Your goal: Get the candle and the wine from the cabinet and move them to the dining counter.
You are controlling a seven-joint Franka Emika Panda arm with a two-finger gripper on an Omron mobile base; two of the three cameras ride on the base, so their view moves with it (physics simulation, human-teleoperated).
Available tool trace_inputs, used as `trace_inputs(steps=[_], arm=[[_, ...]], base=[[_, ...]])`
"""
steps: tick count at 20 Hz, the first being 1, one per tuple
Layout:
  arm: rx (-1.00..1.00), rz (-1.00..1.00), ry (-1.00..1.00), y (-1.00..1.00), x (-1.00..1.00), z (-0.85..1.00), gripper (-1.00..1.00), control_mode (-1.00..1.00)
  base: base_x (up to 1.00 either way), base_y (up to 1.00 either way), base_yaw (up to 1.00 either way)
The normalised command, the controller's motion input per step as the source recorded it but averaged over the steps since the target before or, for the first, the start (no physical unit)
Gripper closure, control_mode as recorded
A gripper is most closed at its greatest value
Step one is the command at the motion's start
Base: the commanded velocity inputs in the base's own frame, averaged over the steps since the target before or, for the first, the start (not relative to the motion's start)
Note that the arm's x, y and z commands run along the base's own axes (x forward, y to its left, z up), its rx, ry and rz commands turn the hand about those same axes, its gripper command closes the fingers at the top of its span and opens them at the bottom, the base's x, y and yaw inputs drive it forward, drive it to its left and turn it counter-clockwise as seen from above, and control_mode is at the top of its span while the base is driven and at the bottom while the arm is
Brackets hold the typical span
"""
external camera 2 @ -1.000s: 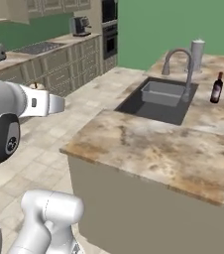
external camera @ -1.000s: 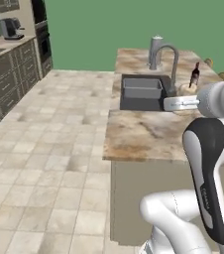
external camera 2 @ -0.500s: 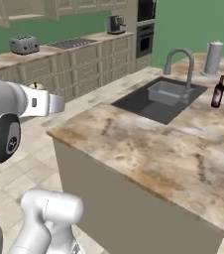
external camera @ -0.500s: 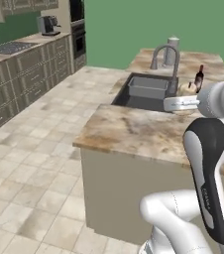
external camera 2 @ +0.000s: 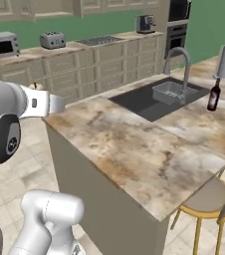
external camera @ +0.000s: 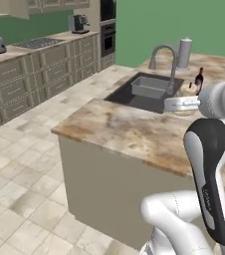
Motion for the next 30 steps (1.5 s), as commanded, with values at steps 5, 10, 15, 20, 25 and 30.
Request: trace_inputs(steps=[5, 10, 15, 20, 25, 30], arm=[[0.0, 0.0, 0.0, 0.0, 0.0, 0.0, 1.0, 1.0], [0.0, 0.0, 0.0, 0.0, 0.0, 0.0, 1.0, 1.0], [0.0, 0.0, 0.0, 0.0, 0.0, 0.0, 1.0, 1.0], [0.0, 0.0, 0.0, 0.0, 0.0, 0.0, 1.0, 1.0], [0.0, 0.0, 0.0, 0.0, 0.0, 0.0, 1.0, 1.0], [0.0, 0.0, 0.0, 0.0, 0.0, 0.0, 1.0, 1.0]], base=[[-0.14, -1.0, 0.36], [-0.12, -1.0, 0.36], [-0.08, -1.0, 0.35], [-0.03, -1.0, 0.37], [0.0, -1.0, 0.39], [-0.04, -1.0, 0.37]])
